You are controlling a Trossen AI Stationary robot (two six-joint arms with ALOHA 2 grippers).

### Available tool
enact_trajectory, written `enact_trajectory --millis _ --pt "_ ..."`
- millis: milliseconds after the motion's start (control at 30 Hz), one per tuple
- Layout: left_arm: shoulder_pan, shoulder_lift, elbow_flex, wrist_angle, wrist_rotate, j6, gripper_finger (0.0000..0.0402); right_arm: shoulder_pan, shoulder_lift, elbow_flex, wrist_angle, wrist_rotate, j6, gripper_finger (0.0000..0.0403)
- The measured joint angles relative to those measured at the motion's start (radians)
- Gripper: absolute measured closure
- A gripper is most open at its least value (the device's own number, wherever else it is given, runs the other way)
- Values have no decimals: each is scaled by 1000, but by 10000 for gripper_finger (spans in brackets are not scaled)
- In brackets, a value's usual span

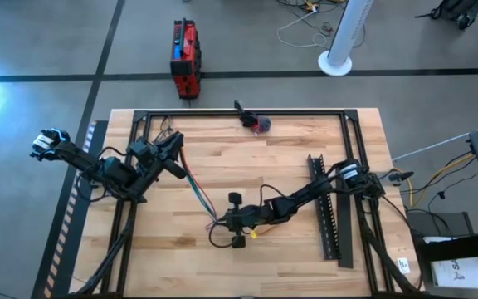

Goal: Ziptie cables
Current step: Close the cables together using a zip tie

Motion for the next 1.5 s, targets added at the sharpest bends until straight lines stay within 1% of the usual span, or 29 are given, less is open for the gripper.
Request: enact_trajectory --millis 67,133,233,400,667,900,1100,1333,1433,1500 --pt "0 0 0 0 2 0 373 0 0 0 6 0 -1 394" --pt "0 -2 0 0 6 0 373 0 0 0 7 1 0 398" --pt "0 -8 0 3 26 0 373 0 0 -2 -3 4 9 400" --pt "0 -30 0 14 114 -26 373 -1 0 -5 -12 7 14 402" --pt "0 -57 0 32 141 -28 373 -3 -2 -12 -12 11 29 402" --pt "0 -58 0 66 215 -57 373 -4 -3 -12 -13 11 29 403" --pt "0 -57 0 77 241 -68 373 -4 -3 -13 -1 6 8 403" --pt "0 -54 0 88 243 -72 373 -3 -2 -7 11 -1 -18 401" --pt "0 -59 0 89 268 -76 373 -3 -2 -7 17 0 -15 392" --pt "0 -59 0 92 281 -84 373 -3 -2 -7 19 -4 -24 379"
